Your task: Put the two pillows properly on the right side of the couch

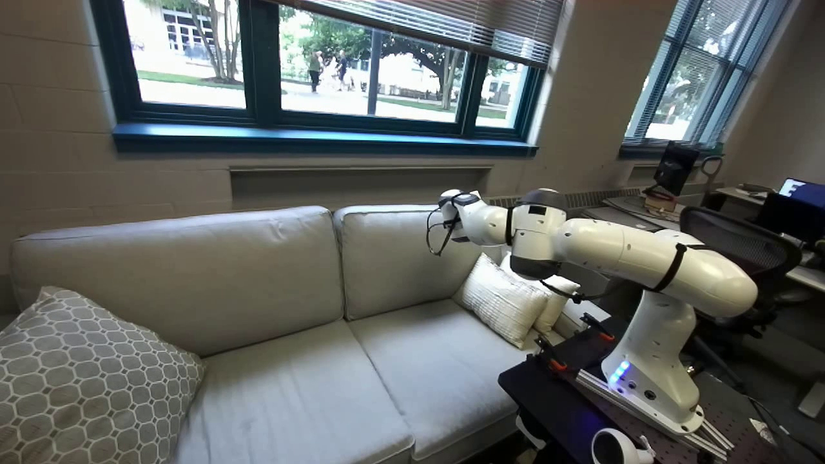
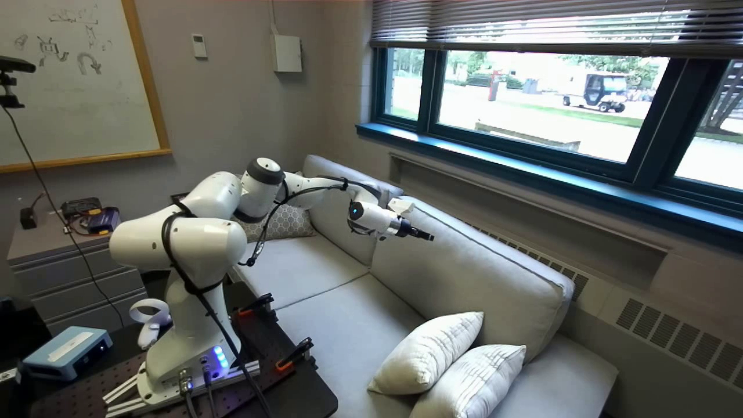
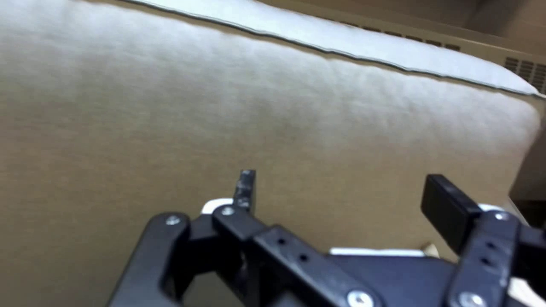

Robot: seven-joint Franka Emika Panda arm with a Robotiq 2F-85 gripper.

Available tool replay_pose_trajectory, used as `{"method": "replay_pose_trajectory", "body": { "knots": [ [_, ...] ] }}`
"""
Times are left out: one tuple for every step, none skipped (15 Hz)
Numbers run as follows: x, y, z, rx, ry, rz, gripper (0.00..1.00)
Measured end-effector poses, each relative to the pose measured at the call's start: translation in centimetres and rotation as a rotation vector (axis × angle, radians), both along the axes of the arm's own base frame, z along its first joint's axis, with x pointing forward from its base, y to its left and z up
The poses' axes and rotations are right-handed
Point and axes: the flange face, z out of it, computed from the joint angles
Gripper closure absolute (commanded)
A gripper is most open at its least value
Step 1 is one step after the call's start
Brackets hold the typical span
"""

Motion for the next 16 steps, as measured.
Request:
{"method": "replay_pose_trajectory", "body": {
  "knots": [
    [0.4, 0.1, 0.3, 0.0, 0.001, 0.064, 0.0],
    [0.9, 0.0, 0.7, 0.008, 0.01, 0.121, 0.0],
    [1.5, -0.3, 1.0, 0.02, 0.017, 0.173, 0.0],
    [2.1, -0.5, 1.3, 0.034, 0.021, 0.227, 0.0],
    [2.8, -0.7, 1.6, 0.049, 0.026, 0.282, 0.0],
    [3.3, -1.0, 1.7, 0.057, 0.031, 0.334, 0.0],
    [3.7, -1.3, 1.5, 0.057, 0.038, 0.386, 0.0],
    [3.9, -1.5, 1.0, 0.06, 0.044, 0.44, 0.0],
    [4.0, -1.8, 0.5, 0.066, 0.046, 0.496, 0.0],
    [3.8, -2.0, -0.3, 0.076, 0.048, 0.554, 0.0],
    [3.4, -2.3, -1.3, 0.09, 0.048, 0.614, 0.0],
    [2.7, -2.5, -2.6, 0.105, 0.047, 0.674, 0.0],
    [1.7, -2.7, -4.2, 0.123, 0.046, 0.738, 0.0],
    [0.2, -2.7, -6.2, 0.141, 0.044, 0.8, 0.0],
    [-1.5, -2.6, -8.4, 0.162, 0.044, 0.862, 0.0],
    [-3.4, -2.5, -10.6, 0.184, 0.045, 0.923, 0.0]
  ]
}}
